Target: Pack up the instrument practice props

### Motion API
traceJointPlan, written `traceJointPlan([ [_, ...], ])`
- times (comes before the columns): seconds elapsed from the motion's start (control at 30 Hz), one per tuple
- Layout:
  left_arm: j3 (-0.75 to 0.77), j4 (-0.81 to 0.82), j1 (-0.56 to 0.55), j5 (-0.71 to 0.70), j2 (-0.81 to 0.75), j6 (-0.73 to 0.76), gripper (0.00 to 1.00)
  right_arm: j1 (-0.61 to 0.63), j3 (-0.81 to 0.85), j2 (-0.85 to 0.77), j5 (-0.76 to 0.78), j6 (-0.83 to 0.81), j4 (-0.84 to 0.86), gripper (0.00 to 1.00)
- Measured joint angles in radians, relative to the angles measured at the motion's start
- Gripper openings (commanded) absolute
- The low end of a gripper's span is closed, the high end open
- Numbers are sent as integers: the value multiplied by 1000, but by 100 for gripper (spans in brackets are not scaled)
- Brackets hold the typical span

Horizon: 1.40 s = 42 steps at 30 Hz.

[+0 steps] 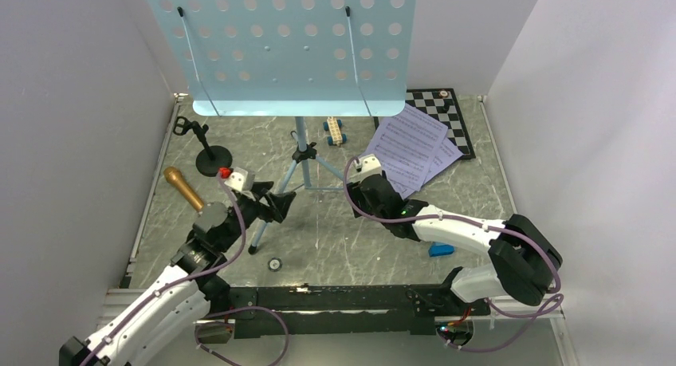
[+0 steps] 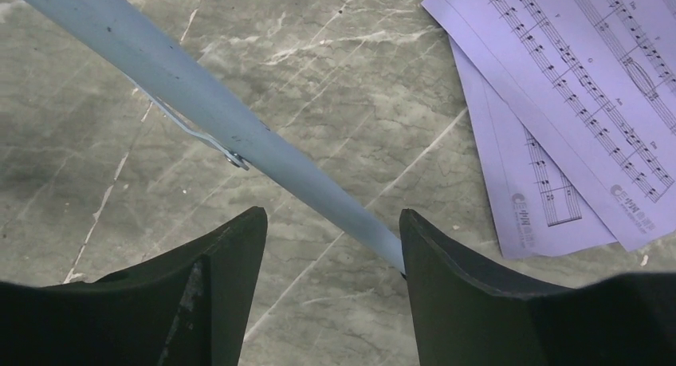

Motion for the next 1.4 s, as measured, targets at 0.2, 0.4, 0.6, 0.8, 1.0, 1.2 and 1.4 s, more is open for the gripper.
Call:
traceJointPlan([
  [0.2, -2, -96, -39, -103, 103, -32, 75, 9, 0, 0, -32, 3, 6, 57],
  [0.4, -2, -108, -39, -176, 164, -76, 72, 51, 4, 1, -7, 0, 1, 46],
  [0.6, 12, -133, -37, -276, 203, -93, 69, 142, 26, 21, 24, 7, -15, 41],
  [0.8, 13, -175, -37, -369, 175, -94, 68, 216, 27, 22, 76, 63, -27, 23],
  [1.0, 12, -208, -31, -426, 143, -95, 68, 282, 26, 30, 139, 120, -21, 7],
  [1.2, -5, -198, -35, -404, 38, -106, 81, 394, 26, 98, 105, 210, 27, 2],
  [1.4, -19, -151, -39, -380, -79, -108, 85, 476, 26, 175, 55, 276, 29, 20],
])
